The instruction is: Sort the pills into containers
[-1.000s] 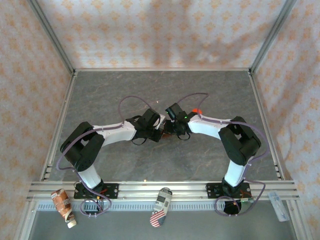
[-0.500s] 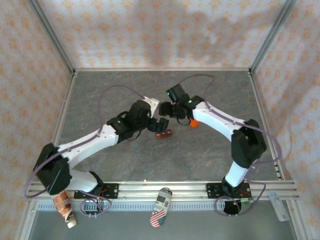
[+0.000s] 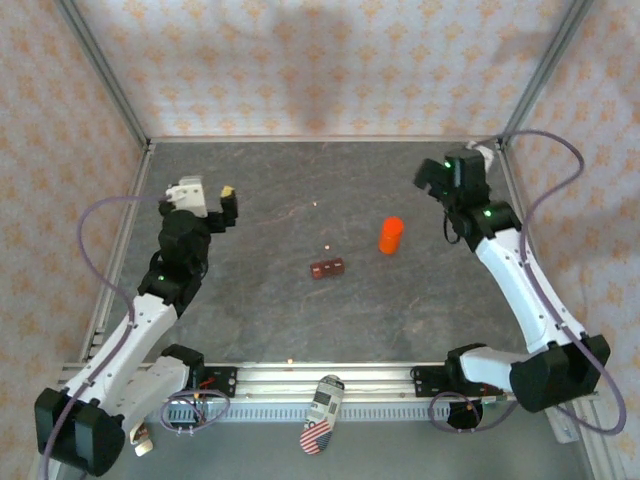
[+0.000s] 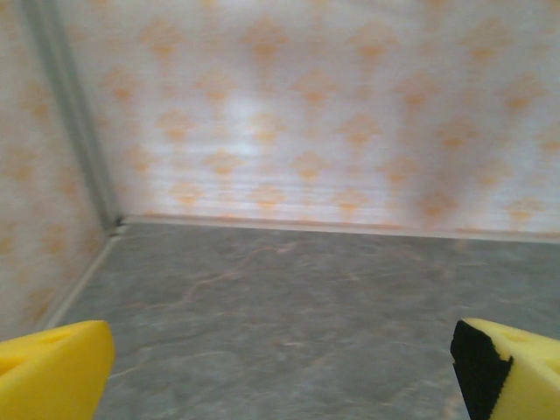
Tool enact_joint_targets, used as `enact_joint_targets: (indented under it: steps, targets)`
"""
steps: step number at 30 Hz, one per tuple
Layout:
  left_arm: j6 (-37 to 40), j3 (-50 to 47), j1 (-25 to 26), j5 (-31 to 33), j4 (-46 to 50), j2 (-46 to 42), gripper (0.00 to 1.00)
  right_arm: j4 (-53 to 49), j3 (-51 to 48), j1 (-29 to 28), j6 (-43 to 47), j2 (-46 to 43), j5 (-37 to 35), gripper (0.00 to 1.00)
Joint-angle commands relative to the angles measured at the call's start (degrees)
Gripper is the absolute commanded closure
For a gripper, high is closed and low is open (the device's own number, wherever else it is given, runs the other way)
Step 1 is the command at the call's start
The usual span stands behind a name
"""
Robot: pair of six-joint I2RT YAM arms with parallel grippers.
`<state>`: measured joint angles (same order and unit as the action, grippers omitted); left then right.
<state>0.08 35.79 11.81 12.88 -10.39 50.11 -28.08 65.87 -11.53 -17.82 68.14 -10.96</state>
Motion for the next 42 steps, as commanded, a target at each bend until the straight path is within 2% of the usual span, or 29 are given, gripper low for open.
enact_joint_targets:
  steps: [1, 4, 7, 9, 12, 14, 17, 18, 19, 20, 22, 23, 25, 27, 28, 29, 30, 32, 42]
  targets:
    - [-0.09, -5.76, -4.97, -0.81, -6.01, 0.65, 0.00, 11.40, -9.56, 5.15, 2.34, -1.47, -10.25, 0.00]
    - [1.07, -11.56, -6.25, 0.56, -12.80, 4.09, 0.00, 20.02, -16.69, 6.96, 6.67, -1.15, -16.66, 0.00]
    - [1.44, -16.98, -6.30, 2.37, -23.38, 10.18, 0.00, 24.48, -20.65, 9.06, 9.16, 1.63, -16.31, 0.00]
    - [2.58, -19.58, -6.33, 1.41, -30.57, 14.65, 0.00, 28.49, -23.85, 9.66, 10.66, 3.49, -15.95, 0.00]
    - [3.27, -19.79, -6.28, 1.27, -35.18, 21.52, 0.00, 37.70, -29.81, 9.70, 12.63, 6.20, -15.13, 0.00]
    - [2.15, -19.19, -6.36, 0.89, -39.31, 25.71, 0.00, 46.05, -34.10, 9.68, 13.76, 7.33, -12.54, 0.00]
    - [3.20, -18.38, -6.49, -3.92, -44.06, 32.60, 0.00, 59.17, -40.05, 9.68, 12.92, 9.46, -6.14, 0.00]
    - [3.47, -18.56, -6.53, -5.44, -46.56, 35.10, 0.00, 62.30, -41.02, 9.66, 14.55, 10.17, -3.23, 0.00]
    - [4.41, -18.50, -6.56, -6.51, -49.43, 37.23, 0.00, 61.22, -40.43, 9.68, 15.85, 10.02, -1.07, 0.01]
    - [5.20, -17.55, -6.61, -7.37, -49.36, 38.29, 0.00, 65.62, -41.48, 9.66, 17.64, 11.71, 0.81, 0.01]
    - [4.14, -14.28, -7.03, -8.12, -39.35, 36.59, 0.00, 76.98, -44.75, 9.86, 18.40, 18.13, 3.35, 0.01]
    - [3.73, -13.78, -7.83, -9.55, -38.78, 36.63, 0.00, 85.45, -46.06, 9.79, 19.33, 21.60, 3.90, 0.01]
    - [3.62, -14.26, -8.33, -10.16, -41.40, 37.64, 0.00, 69.99, -41.62, 9.93, 18.67, 18.13, 5.14, 0.01]
    - [2.45, -13.03, -8.30, -8.41, -38.28, 37.21, 0.00, 78.11, -43.14, 9.94, 19.34, 20.90, 5.17, 0.01]
    - [2.00, -12.82, -8.59, -7.43, -38.35, 37.51, 0.00, 73.30, -42.21, 9.89, 19.14, 19.15, 5.29, 0.01]
    - [1.77, -12.78, -8.91, -7.87, -38.31, 37.54, 0.00, 72.73, -42.19, 9.90, 19.28, 18.60, 5.09, 0.01]
    - [1.62, -12.76, -8.91, -7.87, -38.06, 37.43, 0.00, 76.68, -43.31, 9.66, 19.66, 19.72, 4.86, 0.01]
    - [1.74, -12.94, -8.91, -7.80, -38.46, 37.54, 0.00, 72.79, -42.27, 9.68, 19.48, 18.67, 5.15, 0.01]
    - [1.77, -13.03, -8.91, -7.80, -38.58, 37.43, 0.00, 73.13, -42.06, 10.03, 20.17, 19.13, 7.66, 0.01]
